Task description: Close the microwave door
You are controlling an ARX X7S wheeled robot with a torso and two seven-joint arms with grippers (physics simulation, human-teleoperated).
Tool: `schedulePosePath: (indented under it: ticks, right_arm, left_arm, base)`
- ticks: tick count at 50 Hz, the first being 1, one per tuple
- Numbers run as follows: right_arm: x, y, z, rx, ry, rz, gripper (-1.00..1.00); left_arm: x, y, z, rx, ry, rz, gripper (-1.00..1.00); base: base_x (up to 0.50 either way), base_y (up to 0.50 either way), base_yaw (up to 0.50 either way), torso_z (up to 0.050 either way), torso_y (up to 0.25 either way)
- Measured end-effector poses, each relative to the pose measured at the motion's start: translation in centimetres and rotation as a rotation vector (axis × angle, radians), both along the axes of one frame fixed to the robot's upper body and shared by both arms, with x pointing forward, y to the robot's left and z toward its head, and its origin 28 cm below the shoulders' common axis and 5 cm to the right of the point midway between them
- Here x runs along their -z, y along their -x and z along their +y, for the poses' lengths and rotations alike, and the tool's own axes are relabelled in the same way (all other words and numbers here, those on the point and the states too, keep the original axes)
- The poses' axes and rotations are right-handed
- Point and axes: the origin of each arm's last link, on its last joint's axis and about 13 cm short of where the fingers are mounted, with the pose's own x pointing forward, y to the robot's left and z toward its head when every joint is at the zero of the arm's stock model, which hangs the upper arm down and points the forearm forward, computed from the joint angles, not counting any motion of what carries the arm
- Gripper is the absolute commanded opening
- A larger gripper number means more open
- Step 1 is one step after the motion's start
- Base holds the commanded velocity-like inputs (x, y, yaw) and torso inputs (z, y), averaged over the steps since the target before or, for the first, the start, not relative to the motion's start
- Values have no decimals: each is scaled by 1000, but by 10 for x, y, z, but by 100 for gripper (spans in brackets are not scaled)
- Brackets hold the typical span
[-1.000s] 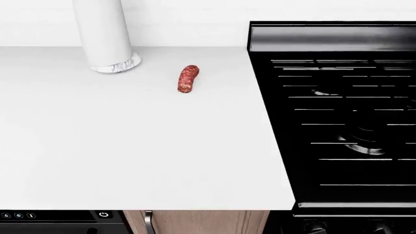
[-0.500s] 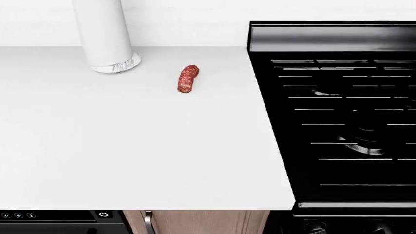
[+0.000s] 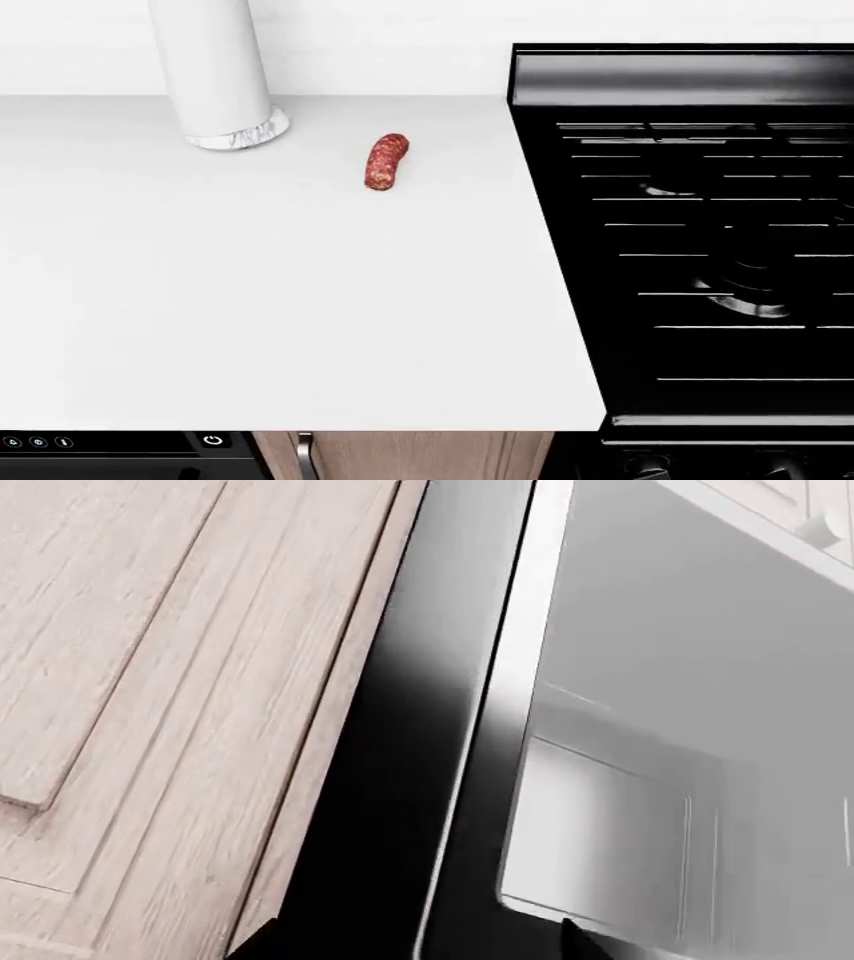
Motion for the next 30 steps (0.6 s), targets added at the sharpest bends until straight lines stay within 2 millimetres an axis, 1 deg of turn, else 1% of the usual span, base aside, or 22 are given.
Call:
schedulePosePath:
  ticks: [11, 30]
  right_arm:
    - [-2, -8, -17, -4, -29, 14, 100]
    - [6, -15, -42, -37, -102, 13, 100]
  left_arm:
    - [1, -1, -1, -1, -10, 1, 100]
    - [4, -1, -4, -1, -28, 3, 100]
  base:
    - [0, 0, 0, 0, 0]
    - [0, 0, 0, 0, 0]
